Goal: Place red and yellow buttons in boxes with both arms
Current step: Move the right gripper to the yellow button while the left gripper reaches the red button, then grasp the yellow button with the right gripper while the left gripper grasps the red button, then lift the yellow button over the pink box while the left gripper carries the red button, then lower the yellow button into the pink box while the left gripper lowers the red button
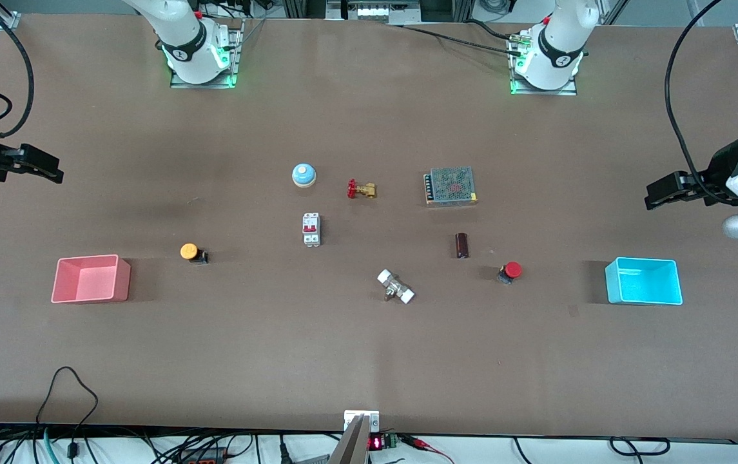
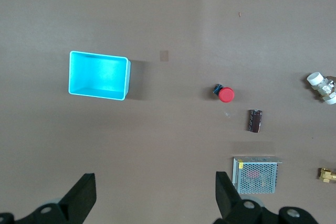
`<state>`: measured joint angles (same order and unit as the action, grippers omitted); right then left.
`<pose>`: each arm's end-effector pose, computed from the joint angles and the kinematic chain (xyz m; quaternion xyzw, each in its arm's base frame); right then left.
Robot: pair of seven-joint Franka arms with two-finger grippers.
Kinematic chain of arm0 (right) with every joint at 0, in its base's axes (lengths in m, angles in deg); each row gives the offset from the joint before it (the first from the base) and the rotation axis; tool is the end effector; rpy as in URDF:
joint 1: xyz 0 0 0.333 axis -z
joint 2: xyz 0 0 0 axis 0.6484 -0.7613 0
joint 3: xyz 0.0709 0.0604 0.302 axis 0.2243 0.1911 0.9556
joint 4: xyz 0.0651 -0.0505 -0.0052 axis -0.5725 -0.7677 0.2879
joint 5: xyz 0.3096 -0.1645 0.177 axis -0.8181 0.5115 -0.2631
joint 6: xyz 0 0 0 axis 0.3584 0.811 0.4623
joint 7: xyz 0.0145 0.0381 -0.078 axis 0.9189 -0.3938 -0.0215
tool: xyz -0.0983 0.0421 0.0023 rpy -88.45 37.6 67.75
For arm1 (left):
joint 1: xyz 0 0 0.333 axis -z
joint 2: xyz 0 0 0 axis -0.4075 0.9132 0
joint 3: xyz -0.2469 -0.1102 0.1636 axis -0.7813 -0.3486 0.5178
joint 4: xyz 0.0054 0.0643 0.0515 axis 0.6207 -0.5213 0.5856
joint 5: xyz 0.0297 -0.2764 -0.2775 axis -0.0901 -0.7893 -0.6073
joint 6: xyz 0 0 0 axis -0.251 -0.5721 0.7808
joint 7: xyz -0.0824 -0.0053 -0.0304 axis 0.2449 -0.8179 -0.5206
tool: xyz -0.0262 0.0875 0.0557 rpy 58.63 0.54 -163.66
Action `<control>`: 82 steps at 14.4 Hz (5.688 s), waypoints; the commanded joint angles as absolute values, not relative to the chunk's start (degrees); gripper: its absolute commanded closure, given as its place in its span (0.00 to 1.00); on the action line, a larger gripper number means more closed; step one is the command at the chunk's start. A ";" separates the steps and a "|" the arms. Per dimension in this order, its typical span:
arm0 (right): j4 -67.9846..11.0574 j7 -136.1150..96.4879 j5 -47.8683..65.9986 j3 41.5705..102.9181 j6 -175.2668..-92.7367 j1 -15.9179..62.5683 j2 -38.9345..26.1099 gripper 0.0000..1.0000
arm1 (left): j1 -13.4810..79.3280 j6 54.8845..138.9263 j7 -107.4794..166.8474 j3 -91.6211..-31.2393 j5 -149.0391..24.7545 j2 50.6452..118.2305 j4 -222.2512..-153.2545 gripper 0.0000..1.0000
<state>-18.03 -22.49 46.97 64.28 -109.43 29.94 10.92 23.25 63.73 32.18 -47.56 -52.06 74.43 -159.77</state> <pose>0.5852 -0.0247 0.5793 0.9993 -0.0044 -0.0323 0.0197 0.6246 -0.0294 0.6049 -0.9984 -0.0488 0.0295 0.0025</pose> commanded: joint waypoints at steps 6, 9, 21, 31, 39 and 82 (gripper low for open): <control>-17.94 -22.73 45.21 64.68 -112.32 30.06 7.57 0.00 | 20.62 61.39 32.55 -47.76 -56.31 73.76 -158.79 0.00; -17.77 -23.09 45.21 65.12 -115.92 29.09 2.57 0.00 | 23.85 62.09 32.46 -48.90 -55.97 75.07 -158.79 0.00; -18.39 -21.59 37.91 66.09 -129.29 22.94 -15.46 0.00 | 31.25 80.27 34.92 -48.82 -55.26 88.87 -163.87 0.00; -24.09 -20.80 37.91 66.09 -137.73 22.32 -20.30 0.00 | 32.22 108.73 38.52 -48.73 -54.73 86.94 -187.77 0.00; -26.38 -20.01 37.91 66.36 -138.88 21.61 -20.39 0.05 | 32.83 119.14 39.67 -48.73 -54.73 90.45 -193.86 0.00; -9.42 -7.00 34.31 56.69 -135.27 34.89 -29.09 0.71 | 20.90 92.41 34.50 -41.96 -53.50 89.31 -173.73 0.99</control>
